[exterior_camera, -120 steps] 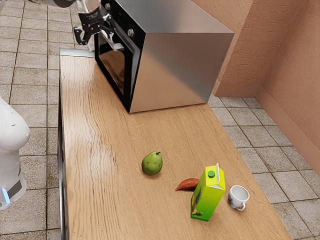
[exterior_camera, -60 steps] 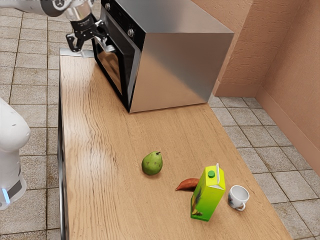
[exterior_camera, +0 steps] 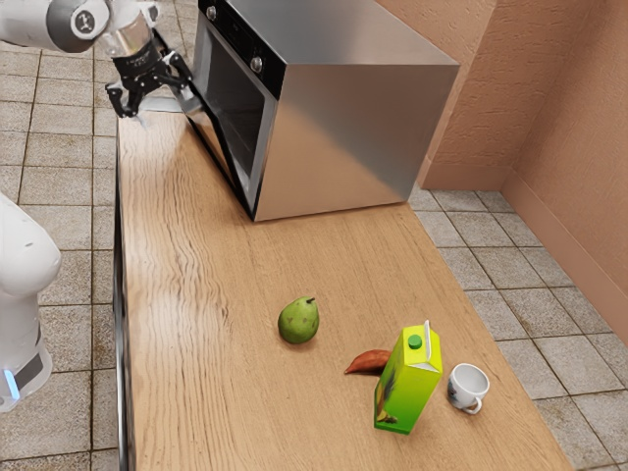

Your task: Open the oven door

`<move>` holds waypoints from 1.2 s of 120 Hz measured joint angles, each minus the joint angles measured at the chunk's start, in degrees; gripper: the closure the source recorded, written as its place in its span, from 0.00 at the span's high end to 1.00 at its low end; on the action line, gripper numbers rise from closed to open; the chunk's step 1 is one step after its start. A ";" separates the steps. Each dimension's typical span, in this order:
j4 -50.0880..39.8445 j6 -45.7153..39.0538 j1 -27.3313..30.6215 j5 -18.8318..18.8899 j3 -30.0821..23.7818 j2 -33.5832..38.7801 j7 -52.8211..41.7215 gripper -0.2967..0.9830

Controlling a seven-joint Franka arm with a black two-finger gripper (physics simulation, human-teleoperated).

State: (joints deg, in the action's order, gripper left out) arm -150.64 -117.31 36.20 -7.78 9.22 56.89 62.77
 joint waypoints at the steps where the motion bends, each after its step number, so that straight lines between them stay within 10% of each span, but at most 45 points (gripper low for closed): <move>1: -0.19 0.00 0.07 0.01 0.01 0.17 0.00 0.75; 108: -7.41 5.59 7.96 2.07 5.06 22.86 -0.27 0.75; 122: -1.13 7.93 -5.57 2.18 2.19 17.35 1.27 0.76; 144: 21.05 14.17 -23.63 1.56 -18.76 0.42 11.84 0.76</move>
State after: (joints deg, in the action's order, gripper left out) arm -129.59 -103.13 12.57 -6.22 -9.55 57.31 74.61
